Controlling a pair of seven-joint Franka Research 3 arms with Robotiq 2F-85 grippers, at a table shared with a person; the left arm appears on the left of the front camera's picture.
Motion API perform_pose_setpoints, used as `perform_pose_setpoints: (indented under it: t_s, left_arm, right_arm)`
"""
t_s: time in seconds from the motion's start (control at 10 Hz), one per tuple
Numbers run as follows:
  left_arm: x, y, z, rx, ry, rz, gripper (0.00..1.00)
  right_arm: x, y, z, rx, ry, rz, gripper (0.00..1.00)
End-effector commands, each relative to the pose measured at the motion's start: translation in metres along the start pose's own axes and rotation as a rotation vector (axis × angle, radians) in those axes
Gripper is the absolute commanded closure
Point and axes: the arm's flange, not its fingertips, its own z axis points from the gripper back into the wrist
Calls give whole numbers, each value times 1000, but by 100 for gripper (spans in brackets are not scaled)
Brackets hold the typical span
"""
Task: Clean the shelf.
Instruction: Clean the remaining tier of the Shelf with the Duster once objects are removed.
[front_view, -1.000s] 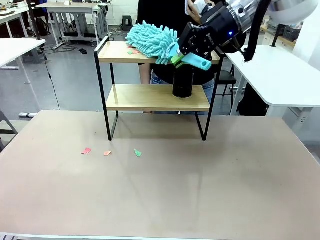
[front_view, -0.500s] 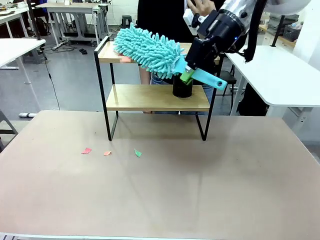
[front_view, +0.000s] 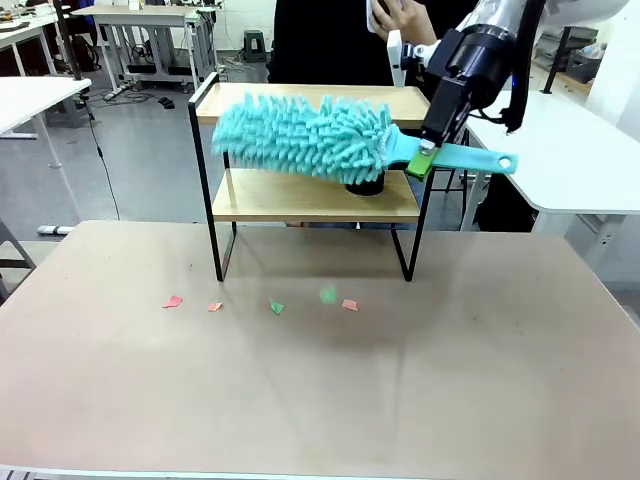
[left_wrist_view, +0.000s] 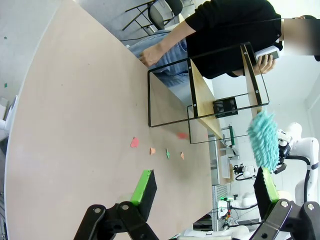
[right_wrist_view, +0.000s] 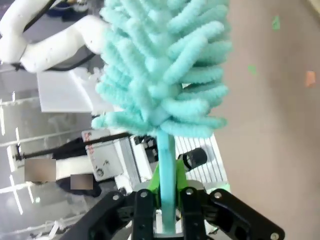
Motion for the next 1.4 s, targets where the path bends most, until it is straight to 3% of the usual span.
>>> perform_pose_setpoints:
  t_s: [0.0,0.9,1.1,1.3]
  left_arm:
    - [0,-3,-1,-14,-4,0,0]
    - [0,-3,-1,-14,-4,0,0]
    - [0,-3,-1,-14,-4,0,0]
    - [0,-3,-1,-14,-4,0,0]
  right_arm:
    - [-6,-4,14,34,52,36,89]
    - [-43,-1,20,38,-33,43,89]
    - [-95,16,37,79,-120,117,89]
    - [-165,12,56,155,-291,119,89]
